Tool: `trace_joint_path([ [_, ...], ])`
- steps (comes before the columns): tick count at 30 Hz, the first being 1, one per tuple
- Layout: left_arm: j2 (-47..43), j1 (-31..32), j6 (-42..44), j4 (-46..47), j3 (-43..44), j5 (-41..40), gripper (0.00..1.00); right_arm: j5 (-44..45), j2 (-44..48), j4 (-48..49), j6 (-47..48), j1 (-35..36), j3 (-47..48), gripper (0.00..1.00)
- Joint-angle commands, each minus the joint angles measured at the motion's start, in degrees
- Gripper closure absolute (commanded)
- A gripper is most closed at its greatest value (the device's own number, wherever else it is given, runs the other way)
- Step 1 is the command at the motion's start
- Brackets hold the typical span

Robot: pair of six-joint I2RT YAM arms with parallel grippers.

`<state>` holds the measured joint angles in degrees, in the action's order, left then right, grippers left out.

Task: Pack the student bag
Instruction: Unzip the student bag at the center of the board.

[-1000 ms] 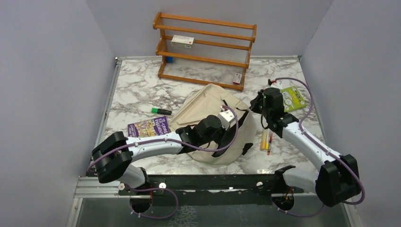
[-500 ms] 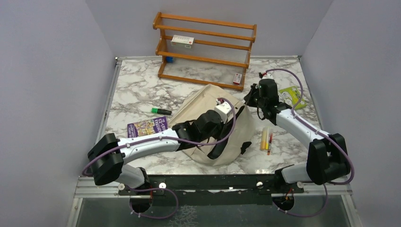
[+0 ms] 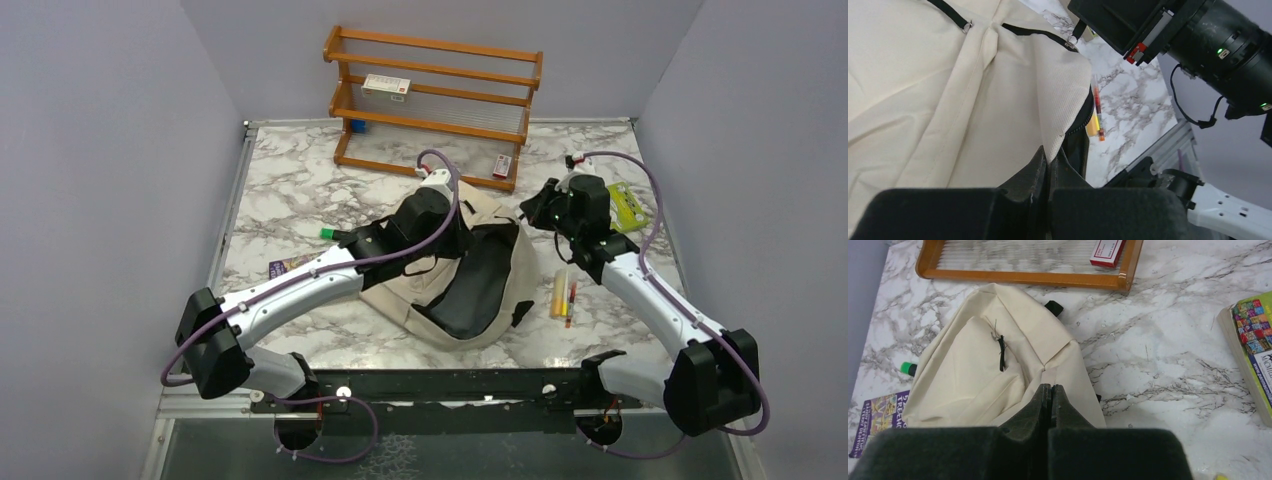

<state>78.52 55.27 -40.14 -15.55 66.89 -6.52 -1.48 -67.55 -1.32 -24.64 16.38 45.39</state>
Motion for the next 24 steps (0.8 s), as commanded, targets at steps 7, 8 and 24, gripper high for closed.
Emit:
trace_joint_path([
  [7,-0.6,-3.5,-7.5,-1.6,6.0,5.8,1.0,-7.0,-0.2,0.8,-3.9,-0.5,0.3,0.99],
  [8,-0.7,-3.9,-7.9,-1.7,5.4,5.6,1.0,-7.1,-0.6,0.9,-3.9,-0.5,0.3,1.0],
  [24,-1.1,-5.3,-8.8,1.8,3.4,6.5,1.0,-5.7,1.3,0.3,-2.9,-0.5,0.0,0.99],
])
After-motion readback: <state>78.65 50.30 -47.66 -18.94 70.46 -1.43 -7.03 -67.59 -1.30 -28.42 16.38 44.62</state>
